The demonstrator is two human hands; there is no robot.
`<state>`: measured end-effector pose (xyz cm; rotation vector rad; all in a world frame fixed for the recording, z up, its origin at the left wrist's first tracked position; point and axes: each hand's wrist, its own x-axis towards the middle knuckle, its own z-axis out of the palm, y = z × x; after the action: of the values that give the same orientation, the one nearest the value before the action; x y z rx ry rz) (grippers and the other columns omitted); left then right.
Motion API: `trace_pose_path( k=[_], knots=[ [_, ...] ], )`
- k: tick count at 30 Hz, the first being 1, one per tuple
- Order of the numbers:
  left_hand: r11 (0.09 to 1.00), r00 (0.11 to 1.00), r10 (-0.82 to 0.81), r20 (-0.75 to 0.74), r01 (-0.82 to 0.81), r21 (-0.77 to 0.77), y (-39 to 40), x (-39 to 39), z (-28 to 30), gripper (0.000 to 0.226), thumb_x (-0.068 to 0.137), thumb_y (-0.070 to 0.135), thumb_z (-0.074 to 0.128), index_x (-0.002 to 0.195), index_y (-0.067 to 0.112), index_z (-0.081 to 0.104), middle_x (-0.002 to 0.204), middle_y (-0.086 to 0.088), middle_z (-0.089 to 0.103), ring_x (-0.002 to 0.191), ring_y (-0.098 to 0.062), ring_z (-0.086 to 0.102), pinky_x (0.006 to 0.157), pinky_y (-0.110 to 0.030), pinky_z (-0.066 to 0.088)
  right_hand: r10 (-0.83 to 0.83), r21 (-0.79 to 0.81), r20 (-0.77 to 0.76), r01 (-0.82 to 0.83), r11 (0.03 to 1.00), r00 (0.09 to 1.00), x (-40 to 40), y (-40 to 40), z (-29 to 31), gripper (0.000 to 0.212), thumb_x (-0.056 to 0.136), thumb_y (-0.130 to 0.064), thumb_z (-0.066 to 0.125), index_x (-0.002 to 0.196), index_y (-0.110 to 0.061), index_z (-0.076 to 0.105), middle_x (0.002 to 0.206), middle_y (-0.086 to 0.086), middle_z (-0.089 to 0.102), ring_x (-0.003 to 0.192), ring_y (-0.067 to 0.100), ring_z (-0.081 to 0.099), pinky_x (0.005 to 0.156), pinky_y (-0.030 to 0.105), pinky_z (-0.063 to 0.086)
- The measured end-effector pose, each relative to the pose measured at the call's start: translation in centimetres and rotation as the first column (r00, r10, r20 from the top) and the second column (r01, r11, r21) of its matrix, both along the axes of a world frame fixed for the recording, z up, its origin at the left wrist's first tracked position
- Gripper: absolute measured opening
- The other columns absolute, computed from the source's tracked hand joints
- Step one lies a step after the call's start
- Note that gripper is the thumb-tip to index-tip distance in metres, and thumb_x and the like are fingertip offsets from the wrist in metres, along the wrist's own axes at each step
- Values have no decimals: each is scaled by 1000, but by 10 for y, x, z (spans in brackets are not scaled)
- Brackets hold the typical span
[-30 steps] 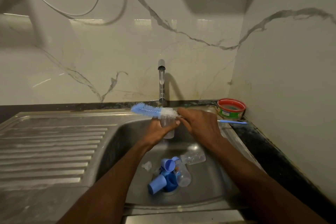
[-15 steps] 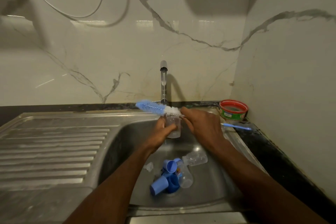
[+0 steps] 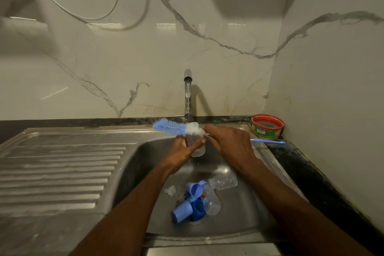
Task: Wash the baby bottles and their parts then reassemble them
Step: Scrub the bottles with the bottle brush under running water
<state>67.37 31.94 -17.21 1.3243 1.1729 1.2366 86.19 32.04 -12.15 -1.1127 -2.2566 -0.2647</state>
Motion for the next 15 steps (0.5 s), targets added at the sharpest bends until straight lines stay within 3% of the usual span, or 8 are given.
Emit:
trace_pose_path(
  k=[2,4,7,10,12,15],
  knots=[
    [1000,999,19,41,-19,13,1,-7,3,67,72,51,85,126,30,52,129,-4,64,115,-21,65,100,-47,55,-33,5,13,33,999,999,5,2,1,19,101,-41,55,116,-33,63,98,-4,71,86,19,67,60,22,37],
    [996,996,35,85,-42,80,2,-13,8,55,82,37,79,131,28,55,129,-2,65,115,-21,66,94,-46,58,-118,23,-23,119,993,993,21,4,2,22,103,-44,50,118,-34,61,95,-3,72,83,21,68,63,30,45],
    [992,993,27,119,-41,122,7,-15,11,51,92,22,71,139,24,52,131,-3,64,118,-22,65,91,-47,59,-277,-7,-85,277,961,957,37,5,3,29,103,-47,44,122,-30,58,91,1,71,78,21,67,62,32,48],
    [992,999,32,36,-36,124,6,-4,6,50,97,18,65,141,30,45,132,3,60,118,-12,61,91,-34,58,-363,-78,-68,358,930,929,20,-1,3,32,103,-49,43,121,-25,55,93,1,68,79,20,63,64,32,46],
    [984,998,40,-53,-30,176,3,6,3,54,97,15,66,141,34,41,130,12,59,115,-2,60,88,-22,54,-349,-175,-38,338,925,936,2,-8,-2,35,104,-47,42,125,-22,57,104,3,69,88,22,64,67,31,42],
    [974,991,32,-131,-1,227,2,12,4,53,92,20,73,137,30,46,129,13,62,115,2,61,92,-16,50,-339,-250,-95,307,918,936,-9,-10,0,35,104,-43,43,123,-19,60,111,6,70,99,27,65,69,31,37]
  ],
)
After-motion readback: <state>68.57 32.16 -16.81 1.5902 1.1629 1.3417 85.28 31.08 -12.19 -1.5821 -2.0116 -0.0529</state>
